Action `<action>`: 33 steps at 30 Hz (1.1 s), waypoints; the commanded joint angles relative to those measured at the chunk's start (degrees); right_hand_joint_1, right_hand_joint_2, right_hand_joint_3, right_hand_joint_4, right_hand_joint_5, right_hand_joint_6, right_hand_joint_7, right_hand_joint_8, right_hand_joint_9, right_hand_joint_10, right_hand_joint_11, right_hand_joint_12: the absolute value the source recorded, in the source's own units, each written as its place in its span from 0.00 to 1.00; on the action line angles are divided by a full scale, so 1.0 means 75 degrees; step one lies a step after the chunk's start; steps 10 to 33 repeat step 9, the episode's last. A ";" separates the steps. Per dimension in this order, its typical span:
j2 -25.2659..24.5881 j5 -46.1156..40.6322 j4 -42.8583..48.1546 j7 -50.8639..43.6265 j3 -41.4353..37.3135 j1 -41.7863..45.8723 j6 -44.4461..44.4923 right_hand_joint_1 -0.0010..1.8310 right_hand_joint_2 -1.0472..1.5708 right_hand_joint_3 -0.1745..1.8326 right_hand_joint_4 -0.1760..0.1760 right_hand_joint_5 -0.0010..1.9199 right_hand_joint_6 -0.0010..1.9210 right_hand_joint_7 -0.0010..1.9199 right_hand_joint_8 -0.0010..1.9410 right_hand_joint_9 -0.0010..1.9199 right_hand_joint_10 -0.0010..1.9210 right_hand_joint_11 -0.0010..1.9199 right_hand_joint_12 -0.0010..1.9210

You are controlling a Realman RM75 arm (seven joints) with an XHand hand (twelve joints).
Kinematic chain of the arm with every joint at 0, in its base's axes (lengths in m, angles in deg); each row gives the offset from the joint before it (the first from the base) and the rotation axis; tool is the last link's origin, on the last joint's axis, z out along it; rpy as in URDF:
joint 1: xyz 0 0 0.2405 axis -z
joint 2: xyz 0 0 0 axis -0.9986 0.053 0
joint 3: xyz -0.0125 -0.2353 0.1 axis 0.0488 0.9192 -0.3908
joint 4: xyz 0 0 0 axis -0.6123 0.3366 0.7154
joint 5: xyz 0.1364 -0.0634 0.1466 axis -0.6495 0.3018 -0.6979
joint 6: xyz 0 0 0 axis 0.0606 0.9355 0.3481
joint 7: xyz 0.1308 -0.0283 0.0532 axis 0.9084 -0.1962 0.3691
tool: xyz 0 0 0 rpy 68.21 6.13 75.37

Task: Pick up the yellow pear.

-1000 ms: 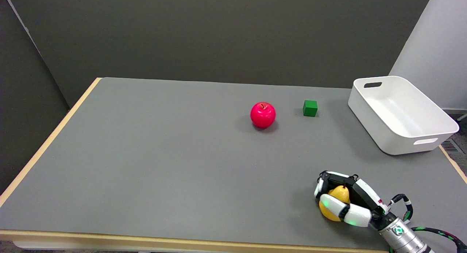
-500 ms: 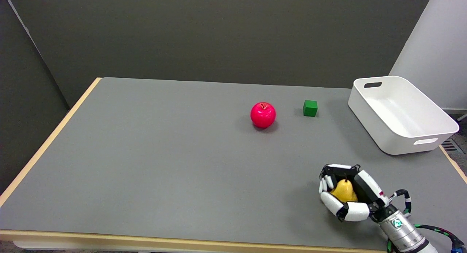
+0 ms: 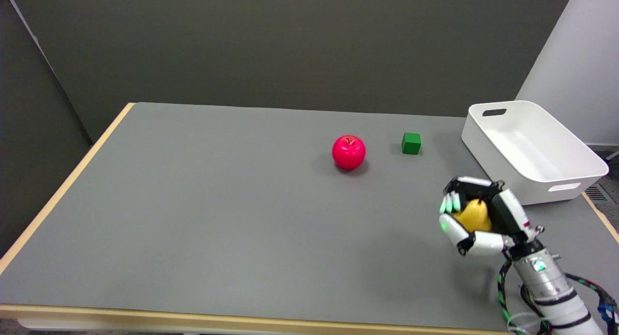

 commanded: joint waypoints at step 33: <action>0.1068 -0.0588 0.0722 -0.1494 -0.2297 -0.2166 -0.1922 0.64 0.64 0.55 0.64 0.53 1.00 0.64 1.00 0.70 1.00 0.64 1.00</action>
